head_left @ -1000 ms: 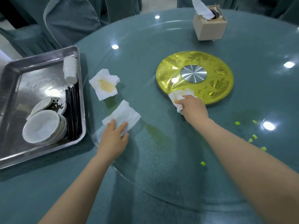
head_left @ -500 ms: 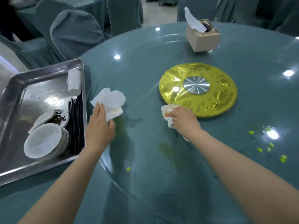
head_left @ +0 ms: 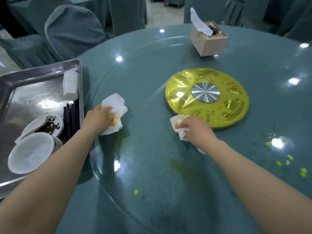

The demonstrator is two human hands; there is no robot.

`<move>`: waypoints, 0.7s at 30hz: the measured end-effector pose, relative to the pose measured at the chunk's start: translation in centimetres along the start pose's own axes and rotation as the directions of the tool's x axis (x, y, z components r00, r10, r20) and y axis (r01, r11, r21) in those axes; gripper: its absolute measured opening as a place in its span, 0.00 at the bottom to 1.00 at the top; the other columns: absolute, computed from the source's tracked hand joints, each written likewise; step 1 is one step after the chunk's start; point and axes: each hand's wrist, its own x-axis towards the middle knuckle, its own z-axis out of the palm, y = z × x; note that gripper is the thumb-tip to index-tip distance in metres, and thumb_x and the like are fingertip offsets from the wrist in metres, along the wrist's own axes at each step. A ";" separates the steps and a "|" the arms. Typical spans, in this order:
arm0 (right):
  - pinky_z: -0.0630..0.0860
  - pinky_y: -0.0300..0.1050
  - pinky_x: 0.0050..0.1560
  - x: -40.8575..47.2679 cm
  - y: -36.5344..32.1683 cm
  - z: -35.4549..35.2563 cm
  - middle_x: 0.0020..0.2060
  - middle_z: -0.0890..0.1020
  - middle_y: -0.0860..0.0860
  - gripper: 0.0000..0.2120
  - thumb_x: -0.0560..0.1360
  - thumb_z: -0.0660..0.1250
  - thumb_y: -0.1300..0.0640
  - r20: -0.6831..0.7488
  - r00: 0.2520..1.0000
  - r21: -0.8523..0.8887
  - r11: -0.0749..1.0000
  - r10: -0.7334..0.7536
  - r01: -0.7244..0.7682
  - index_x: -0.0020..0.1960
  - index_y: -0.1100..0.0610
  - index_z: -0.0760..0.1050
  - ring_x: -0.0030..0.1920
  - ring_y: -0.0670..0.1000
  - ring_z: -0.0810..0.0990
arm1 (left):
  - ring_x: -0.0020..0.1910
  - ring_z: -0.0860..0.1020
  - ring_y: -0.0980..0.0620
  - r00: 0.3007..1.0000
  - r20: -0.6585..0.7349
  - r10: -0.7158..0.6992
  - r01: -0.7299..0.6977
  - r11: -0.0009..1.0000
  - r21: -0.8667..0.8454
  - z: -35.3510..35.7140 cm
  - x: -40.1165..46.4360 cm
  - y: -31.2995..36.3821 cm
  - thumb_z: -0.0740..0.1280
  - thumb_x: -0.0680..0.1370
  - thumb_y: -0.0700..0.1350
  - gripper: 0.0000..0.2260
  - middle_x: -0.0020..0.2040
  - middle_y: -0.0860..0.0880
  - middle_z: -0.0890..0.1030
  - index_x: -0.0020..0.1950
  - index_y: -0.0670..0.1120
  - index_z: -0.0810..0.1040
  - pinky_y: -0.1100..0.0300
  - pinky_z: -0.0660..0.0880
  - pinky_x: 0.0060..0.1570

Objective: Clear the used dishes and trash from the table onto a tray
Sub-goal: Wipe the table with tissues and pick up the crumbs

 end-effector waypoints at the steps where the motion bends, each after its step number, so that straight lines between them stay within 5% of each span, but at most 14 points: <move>1: 0.77 0.56 0.52 -0.2 0.1 -0.1 0.56 0.78 0.63 0.15 0.70 0.62 0.66 -0.003 1.000 -0.007 1.000 -0.010 0.010 0.55 0.65 0.79 0.58 0.62 0.77 | 0.62 0.72 0.38 0.999 -0.035 0.015 -0.015 1.000 -0.023 -0.1 -0.1 -0.1 0.61 0.78 0.45 0.18 0.68 0.42 0.71 0.68 0.50 0.72 0.51 0.67 0.60; 6: 0.76 0.49 0.50 -0.4 -0.2 -0.3 0.55 0.79 0.59 0.14 0.72 0.62 0.65 -0.021 0.999 0.006 1.000 -0.031 0.031 0.55 0.60 0.81 0.56 0.61 0.78 | 0.59 0.76 0.42 0.955 -0.265 -0.131 0.021 0.924 -0.381 -3.0 -1.0 -0.3 0.65 0.76 0.41 0.15 0.61 0.42 0.78 0.62 0.47 0.78 0.54 0.70 0.58; 12: 0.74 0.44 0.44 0.2 -2.4 -0.9 0.53 0.83 0.51 0.18 0.72 0.59 0.64 -0.098 0.994 0.200 0.979 0.056 -0.035 0.54 0.51 0.82 0.48 0.53 0.78 | 0.49 0.78 0.52 0.880 -0.448 -0.156 -0.067 0.893 -0.445 -7.6 -4.2 -3.6 0.68 0.76 0.43 0.13 0.55 0.47 0.82 0.60 0.48 0.79 0.63 0.69 0.52; 16: 0.67 0.35 0.39 1.2 -7.5 -0.8 0.51 0.83 0.47 0.18 0.72 0.59 0.64 -0.200 0.980 0.380 0.922 0.007 0.071 0.52 0.49 0.82 0.45 0.46 0.74 | 0.50 0.79 0.50 0.847 -0.445 -0.289 0.014 0.851 -0.526 -9.6 -7.3 -9.1 0.64 0.77 0.44 0.14 0.52 0.48 0.82 0.62 0.46 0.78 0.57 0.72 0.51; 21: 0.72 0.31 0.35 1.6 -16.2 0.7 0.34 0.82 0.36 0.17 0.70 0.63 0.58 -0.161 0.986 0.549 0.828 -0.035 0.119 0.32 0.36 0.78 0.37 0.39 0.78 | 0.45 0.75 0.52 0.741 -0.466 -0.483 0.146 0.794 -0.590 -9.6 -12.5 -16.8 0.60 0.78 0.42 0.13 0.49 0.49 0.81 0.60 0.47 0.78 0.60 0.69 0.44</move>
